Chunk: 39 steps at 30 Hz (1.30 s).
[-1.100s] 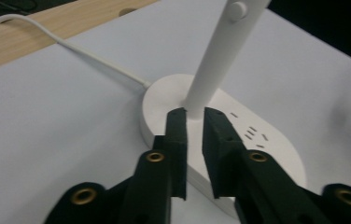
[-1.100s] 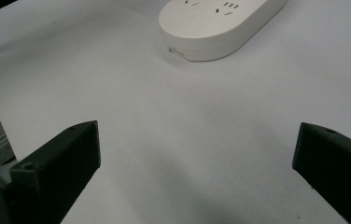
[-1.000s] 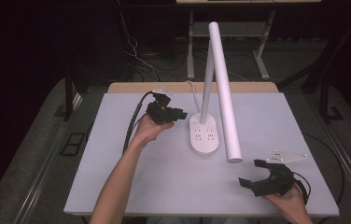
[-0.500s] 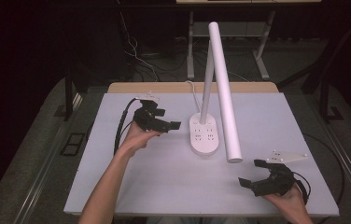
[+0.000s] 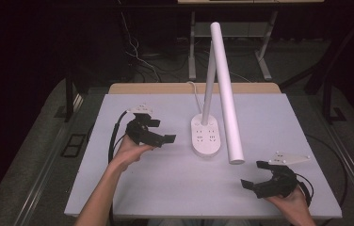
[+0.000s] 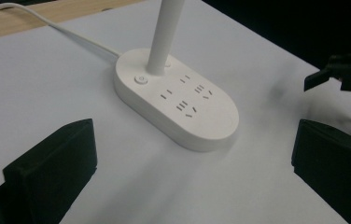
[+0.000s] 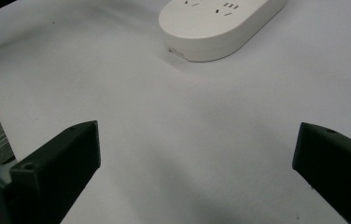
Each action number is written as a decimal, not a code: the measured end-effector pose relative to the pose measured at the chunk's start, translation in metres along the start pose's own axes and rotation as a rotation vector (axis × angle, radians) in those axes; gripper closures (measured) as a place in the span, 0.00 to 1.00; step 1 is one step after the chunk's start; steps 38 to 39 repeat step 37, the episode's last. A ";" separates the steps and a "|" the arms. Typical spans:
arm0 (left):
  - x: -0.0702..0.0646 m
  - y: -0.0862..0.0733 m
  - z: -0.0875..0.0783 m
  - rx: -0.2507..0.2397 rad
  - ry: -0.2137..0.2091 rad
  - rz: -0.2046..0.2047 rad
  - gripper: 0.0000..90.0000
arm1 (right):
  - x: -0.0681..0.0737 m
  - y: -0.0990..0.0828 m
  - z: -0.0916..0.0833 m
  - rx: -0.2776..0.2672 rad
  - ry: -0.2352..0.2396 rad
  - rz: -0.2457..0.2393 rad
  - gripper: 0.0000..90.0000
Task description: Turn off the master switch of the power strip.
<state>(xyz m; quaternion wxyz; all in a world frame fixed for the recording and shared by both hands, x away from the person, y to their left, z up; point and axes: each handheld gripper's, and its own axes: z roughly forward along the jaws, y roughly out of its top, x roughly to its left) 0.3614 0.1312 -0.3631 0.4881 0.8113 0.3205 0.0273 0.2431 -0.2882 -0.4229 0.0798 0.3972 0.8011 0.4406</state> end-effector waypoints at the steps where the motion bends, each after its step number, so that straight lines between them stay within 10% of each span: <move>1: -0.001 -0.003 -0.001 0.000 0.004 0.004 0.00 | 0.000 0.000 0.000 0.000 0.000 -0.002 0.00; 39: -0.032 -0.099 -0.040 -0.107 0.049 -0.034 0.01 | -0.001 0.000 -0.008 -0.027 -0.009 0.018 0.00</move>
